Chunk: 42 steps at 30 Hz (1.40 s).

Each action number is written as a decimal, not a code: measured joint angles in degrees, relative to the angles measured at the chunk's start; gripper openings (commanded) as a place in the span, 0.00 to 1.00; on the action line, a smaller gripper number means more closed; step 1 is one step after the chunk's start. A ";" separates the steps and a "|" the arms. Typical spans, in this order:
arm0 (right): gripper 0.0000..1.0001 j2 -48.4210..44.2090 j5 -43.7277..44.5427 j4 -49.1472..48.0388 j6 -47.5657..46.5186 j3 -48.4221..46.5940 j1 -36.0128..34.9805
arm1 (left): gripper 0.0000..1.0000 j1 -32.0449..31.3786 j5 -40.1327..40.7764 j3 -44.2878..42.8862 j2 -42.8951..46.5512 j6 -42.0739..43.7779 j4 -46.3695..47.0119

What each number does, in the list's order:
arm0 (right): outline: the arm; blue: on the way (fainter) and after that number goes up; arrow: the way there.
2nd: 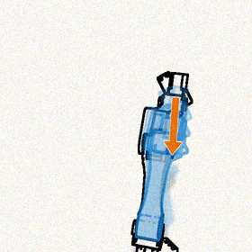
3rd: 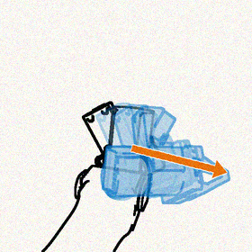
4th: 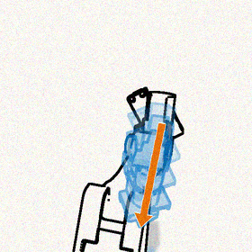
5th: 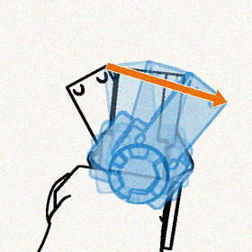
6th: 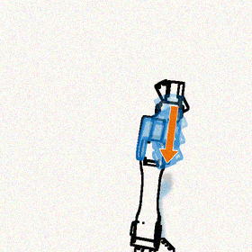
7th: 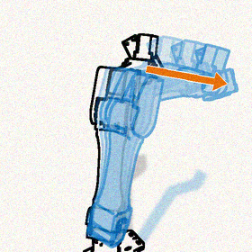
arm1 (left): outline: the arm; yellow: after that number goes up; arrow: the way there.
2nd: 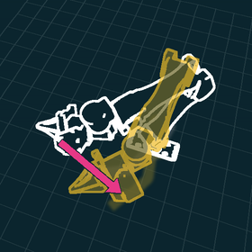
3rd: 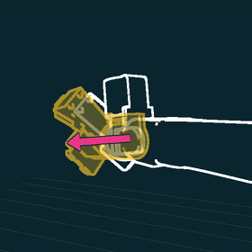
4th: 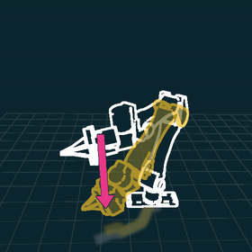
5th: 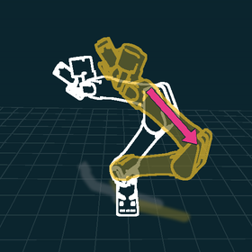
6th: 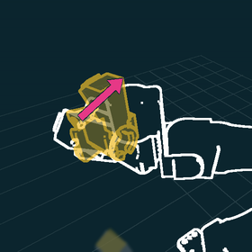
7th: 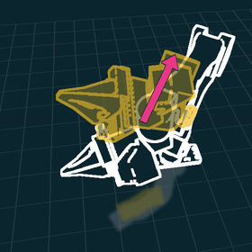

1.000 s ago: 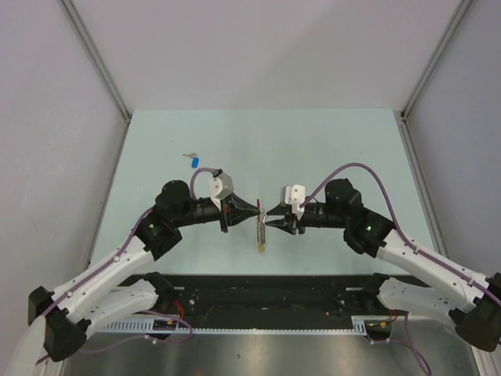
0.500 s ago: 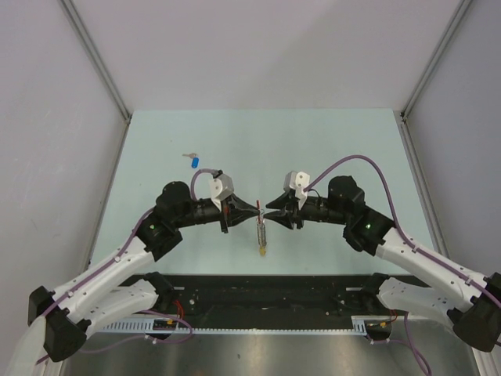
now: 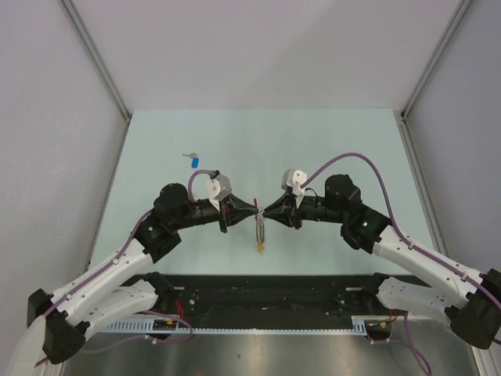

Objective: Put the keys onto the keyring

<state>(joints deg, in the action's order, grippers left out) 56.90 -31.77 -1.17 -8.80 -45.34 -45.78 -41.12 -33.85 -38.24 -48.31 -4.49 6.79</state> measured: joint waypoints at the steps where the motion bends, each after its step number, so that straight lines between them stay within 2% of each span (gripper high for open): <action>1: 0.19 0.17 -0.20 -0.02 0.00 0.00 0.00 | 0.00 0.00 0.20 0.00 0.11 0.00 0.02; 11: 0.15 0.92 -0.68 -0.17 -0.26 0.00 -0.13 | 0.00 0.00 0.70 0.39 0.50 -0.02 1.51; 18: 0.21 1.18 -0.66 -0.85 -0.24 0.00 -0.26 | 0.01 0.00 0.70 0.79 0.63 -0.04 1.79; 25: 0.21 1.18 -0.68 -0.98 -0.24 0.00 -0.28 | 0.01 0.00 0.68 0.81 0.72 -0.02 1.79; 28: 0.15 1.16 -0.70 -1.03 -0.24 0.00 -0.28 | 0.00 0.00 0.68 0.81 0.72 -0.04 1.81; 29: 0.11 1.18 -0.79 -1.05 -0.24 0.00 -0.28 | 0.00 0.00 0.68 0.81 0.72 -0.04 1.79; 30: 0.01 1.18 -0.85 -1.07 -0.31 0.00 -0.28 | 0.00 0.00 0.68 0.81 0.72 -0.02 1.81; 37: 0.00 1.18 -1.49 -0.96 -1.79 0.00 -0.57 | 0.00 0.00 0.70 0.85 0.74 -0.09 1.90; 40: 0.00 1.16 -1.51 -0.70 -3.39 0.00 -0.74 | 0.14 0.00 1.03 0.83 1.07 -0.04 1.25; 42: 0.00 1.11 -1.51 0.11 -5.14 -0.07 -0.94 | 0.17 0.00 1.60 0.81 1.66 0.48 0.07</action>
<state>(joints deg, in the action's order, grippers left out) 58.02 -33.28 -1.06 -13.93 -45.41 -46.72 -41.12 -32.25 -37.43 -46.65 -4.01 6.85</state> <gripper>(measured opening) 0.010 0.115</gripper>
